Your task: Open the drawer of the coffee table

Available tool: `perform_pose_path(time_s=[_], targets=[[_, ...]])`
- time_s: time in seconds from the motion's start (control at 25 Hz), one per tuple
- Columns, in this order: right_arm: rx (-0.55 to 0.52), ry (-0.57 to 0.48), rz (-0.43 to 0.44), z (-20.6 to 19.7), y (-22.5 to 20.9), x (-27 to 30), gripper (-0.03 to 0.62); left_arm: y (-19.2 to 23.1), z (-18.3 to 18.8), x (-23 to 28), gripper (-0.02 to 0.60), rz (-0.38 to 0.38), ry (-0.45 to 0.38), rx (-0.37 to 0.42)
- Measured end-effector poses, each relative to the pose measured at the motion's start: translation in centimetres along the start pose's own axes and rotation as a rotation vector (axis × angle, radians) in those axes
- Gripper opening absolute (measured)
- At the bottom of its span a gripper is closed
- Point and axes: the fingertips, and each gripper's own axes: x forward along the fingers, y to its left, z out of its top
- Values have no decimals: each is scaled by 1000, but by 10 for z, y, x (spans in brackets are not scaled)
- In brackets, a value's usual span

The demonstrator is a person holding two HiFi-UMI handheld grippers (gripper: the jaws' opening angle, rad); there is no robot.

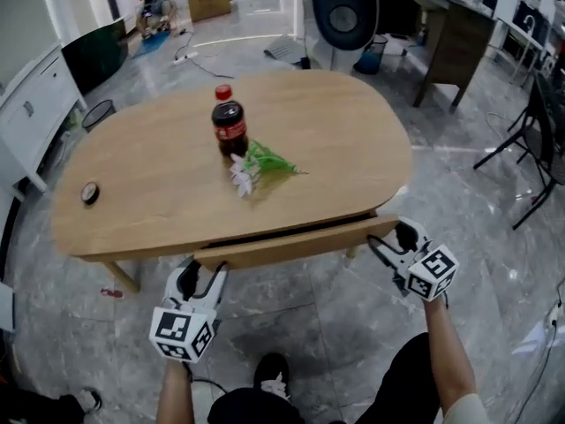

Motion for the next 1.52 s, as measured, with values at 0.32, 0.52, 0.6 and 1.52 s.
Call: perform_pose_path(time_s=[0.32,0.52,0.6,1.52], targets=[[-35,52,-32,2,-1,-15,264,-8,1,16,215,-52,-54,-3],[-36,51,-40,4,-2,-24,265,-15,6,13,215,-61,-53,-5],[-30,43,-27,4,3,-22,265,-13,5,4,212,-57,-51,-1],[-24,60,-22,-4,17,-43,265,-27,-5,-11,207,-79,-50,9]])
